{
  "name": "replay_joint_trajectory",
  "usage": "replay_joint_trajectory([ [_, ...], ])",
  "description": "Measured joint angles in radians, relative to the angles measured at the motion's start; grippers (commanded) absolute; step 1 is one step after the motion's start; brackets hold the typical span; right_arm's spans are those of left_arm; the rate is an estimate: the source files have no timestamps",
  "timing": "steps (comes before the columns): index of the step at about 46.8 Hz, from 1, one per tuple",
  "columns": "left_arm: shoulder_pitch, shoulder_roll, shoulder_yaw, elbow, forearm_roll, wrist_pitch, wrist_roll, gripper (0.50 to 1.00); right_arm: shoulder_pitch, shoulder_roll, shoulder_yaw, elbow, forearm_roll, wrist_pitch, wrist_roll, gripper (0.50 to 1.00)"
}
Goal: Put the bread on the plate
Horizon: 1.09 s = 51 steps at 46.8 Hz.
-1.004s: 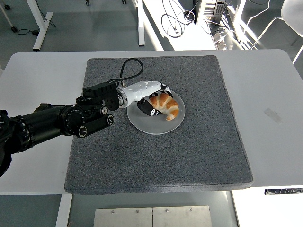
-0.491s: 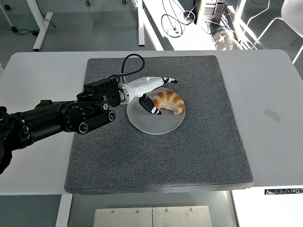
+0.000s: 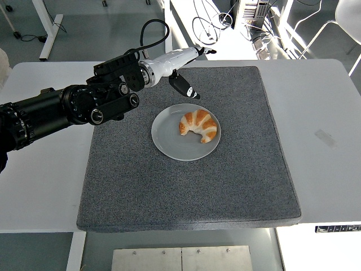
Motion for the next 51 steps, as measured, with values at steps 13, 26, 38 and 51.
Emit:
replay_joint_trajectory([
  [13,-0.032,0.042,-0.077,0.008,-0.121,-0.001,0.0,0.983,0.0,0.0,0.0,0.0,0.0,0.0,0.0,1.0],
  [26,-0.02,0.043,-0.111,0.08,-0.276,0.004,0.001,0.983,0.0,0.0,0.001,0.0,0.0,0.0,0.0,1.0],
  [38,-0.014,0.035,-0.237,0.218,-0.495,-0.056,0.001,0.984,0.0,0.0,0.0,0.0,0.0,0.0,0.0,1.0],
  [51,0.088,0.024,-0.415,0.258,-0.669,-0.126,0.011,0.984,0.0,0.0,0.0,0.0,0.0,0.0,0.0,1.0],
])
